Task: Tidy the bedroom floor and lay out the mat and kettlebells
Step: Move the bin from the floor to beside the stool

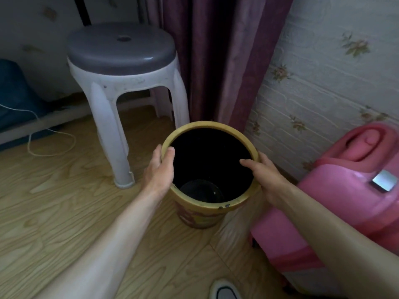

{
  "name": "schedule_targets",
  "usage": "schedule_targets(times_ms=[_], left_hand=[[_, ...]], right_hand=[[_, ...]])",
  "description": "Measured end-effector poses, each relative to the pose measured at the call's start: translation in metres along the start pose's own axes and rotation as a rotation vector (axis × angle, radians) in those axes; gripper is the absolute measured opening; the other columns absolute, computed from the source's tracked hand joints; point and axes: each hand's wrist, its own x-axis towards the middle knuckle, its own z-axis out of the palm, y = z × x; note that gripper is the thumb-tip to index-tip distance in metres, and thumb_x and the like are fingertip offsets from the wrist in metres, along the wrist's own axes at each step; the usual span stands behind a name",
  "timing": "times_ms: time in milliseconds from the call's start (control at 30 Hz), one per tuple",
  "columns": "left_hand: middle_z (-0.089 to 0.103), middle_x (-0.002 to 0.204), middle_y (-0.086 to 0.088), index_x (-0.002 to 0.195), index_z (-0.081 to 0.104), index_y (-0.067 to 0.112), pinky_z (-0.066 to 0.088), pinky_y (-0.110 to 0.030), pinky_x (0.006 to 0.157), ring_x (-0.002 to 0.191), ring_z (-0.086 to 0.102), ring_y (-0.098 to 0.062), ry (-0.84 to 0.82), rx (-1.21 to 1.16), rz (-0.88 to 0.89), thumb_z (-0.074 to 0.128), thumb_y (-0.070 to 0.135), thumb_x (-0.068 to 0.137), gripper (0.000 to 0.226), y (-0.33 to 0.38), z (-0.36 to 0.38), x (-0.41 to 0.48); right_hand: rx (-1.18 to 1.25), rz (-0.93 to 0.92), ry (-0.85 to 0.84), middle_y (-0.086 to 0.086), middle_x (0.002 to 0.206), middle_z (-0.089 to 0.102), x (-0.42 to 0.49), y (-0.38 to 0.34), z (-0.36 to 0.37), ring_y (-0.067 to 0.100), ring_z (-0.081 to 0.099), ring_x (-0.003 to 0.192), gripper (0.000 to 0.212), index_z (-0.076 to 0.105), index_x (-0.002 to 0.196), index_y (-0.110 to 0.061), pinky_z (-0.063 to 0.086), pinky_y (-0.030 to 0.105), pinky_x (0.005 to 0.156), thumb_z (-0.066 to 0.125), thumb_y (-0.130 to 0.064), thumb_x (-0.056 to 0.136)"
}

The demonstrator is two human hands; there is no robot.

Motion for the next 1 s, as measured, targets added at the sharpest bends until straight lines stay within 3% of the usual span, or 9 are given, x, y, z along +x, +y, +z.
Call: schedule_targets(times_ms=[33, 133, 233, 400, 533, 667, 800, 900, 1000], left_hand=[[0.030, 0.160, 0.006, 0.155, 0.020, 0.037, 0.019, -0.043, 0.118, 0.149, 0.025, -0.024, -0.013, -0.008, -0.004, 0.034, 0.061, 0.098, 0.063, -0.002, 0.001, 0.002], [0.028, 0.162, 0.005, 0.156, 0.011, 0.039, 0.021, -0.043, 0.118, 0.149, 0.025, -0.025, -0.049, -0.009, -0.010, 0.033, 0.059, 0.099, 0.064, -0.004, 0.002, 0.001], [0.025, 0.163, 0.004, 0.156, 0.009, 0.037, 0.021, -0.043, 0.118, 0.150, 0.023, -0.025, -0.066, -0.034, -0.010, 0.033, 0.057, 0.100, 0.064, -0.001, 0.002, -0.002], [0.020, 0.164, 0.005, 0.157, 0.015, 0.031, 0.016, -0.036, 0.118, 0.151, 0.017, -0.018, -0.102, -0.117, 0.016, 0.032, 0.056, 0.101, 0.063, 0.006, 0.004, -0.003], [0.012, 0.166, 0.006, 0.156, 0.013, 0.032, 0.012, -0.040, 0.122, 0.152, 0.010, -0.017, -0.099, -0.106, 0.055, 0.033, 0.059, 0.099, 0.066, 0.005, 0.013, 0.010], [0.020, 0.164, 0.007, 0.156, 0.018, 0.031, 0.016, -0.031, 0.115, 0.151, 0.017, -0.015, -0.075, -0.118, 0.039, 0.033, 0.058, 0.100, 0.065, 0.008, 0.015, 0.016], [0.035, 0.157, 0.003, 0.154, 0.030, 0.022, 0.020, -0.020, 0.103, 0.133, 0.031, -0.002, 0.065, -0.122, 0.071, 0.036, 0.050, 0.102, 0.059, 0.047, 0.003, -0.002], [0.041, 0.154, 0.007, 0.150, 0.038, 0.023, 0.026, -0.029, 0.117, 0.137, 0.034, -0.001, 0.087, -0.156, 0.119, 0.039, 0.060, 0.094, 0.067, 0.099, -0.013, -0.029], [0.045, 0.152, 0.008, 0.148, 0.042, 0.024, 0.031, -0.040, 0.119, 0.139, 0.039, -0.004, 0.044, -0.149, 0.149, 0.038, 0.063, 0.086, 0.073, 0.180, -0.030, -0.063]], right_hand=[[-0.017, 0.004, 0.002, 0.002, 0.122, 0.067, 0.001, 0.000, 0.003, 0.021, 0.068, 0.109, 0.056, 0.045, 0.136, -0.031, 0.055, 0.045, 0.098, 0.071, -0.030, 0.086], [-0.034, 0.050, 0.009, 0.003, 0.140, 0.058, 0.003, 0.000, 0.007, 0.024, 0.061, 0.121, 0.104, 0.024, 0.152, -0.035, 0.051, 0.049, 0.103, 0.079, -0.051, 0.065], [-0.012, 0.049, 0.004, 0.002, 0.146, 0.053, 0.005, -0.002, 0.005, 0.025, 0.056, 0.129, 0.119, 0.019, 0.154, -0.039, 0.047, 0.051, 0.107, 0.077, -0.062, 0.052], [0.043, 0.015, 0.052, 0.002, 0.149, 0.051, 0.006, -0.005, 0.005, 0.025, 0.054, 0.131, 0.115, 0.024, 0.153, -0.037, 0.045, 0.051, 0.109, 0.072, -0.068, 0.053], [0.057, -0.019, 0.140, 0.003, 0.154, 0.040, 0.018, -0.011, 0.008, 0.029, 0.049, 0.134, 0.107, 0.023, 0.152, -0.041, 0.044, 0.052, 0.108, 0.068, -0.069, 0.058], [0.000, -0.021, 0.219, 0.004, 0.152, 0.041, 0.026, -0.016, 0.012, 0.029, 0.052, 0.129, 0.103, 0.029, 0.149, -0.042, 0.046, 0.051, 0.107, 0.062, -0.075, 0.057], [-0.176, -0.095, 0.300, 0.007, 0.159, 0.027, 0.008, -0.049, 0.010, 0.030, 0.032, 0.146, 0.080, 0.029, 0.152, -0.031, 0.031, 0.053, 0.117, 0.054, -0.064, 0.085], [-0.189, -0.208, 0.234, 0.004, 0.158, 0.029, -0.029, -0.098, 0.007, 0.022, 0.031, 0.146, 0.069, 0.033, 0.152, -0.027, 0.027, 0.046, 0.121, 0.051, -0.056, 0.092], [-0.146, -0.283, 0.121, 0.000, 0.153, 0.040, -0.084, -0.173, -0.003, 0.011, 0.039, 0.139, 0.061, 0.038, 0.150, -0.021, 0.030, 0.032, 0.119, 0.051, -0.049, 0.097]])
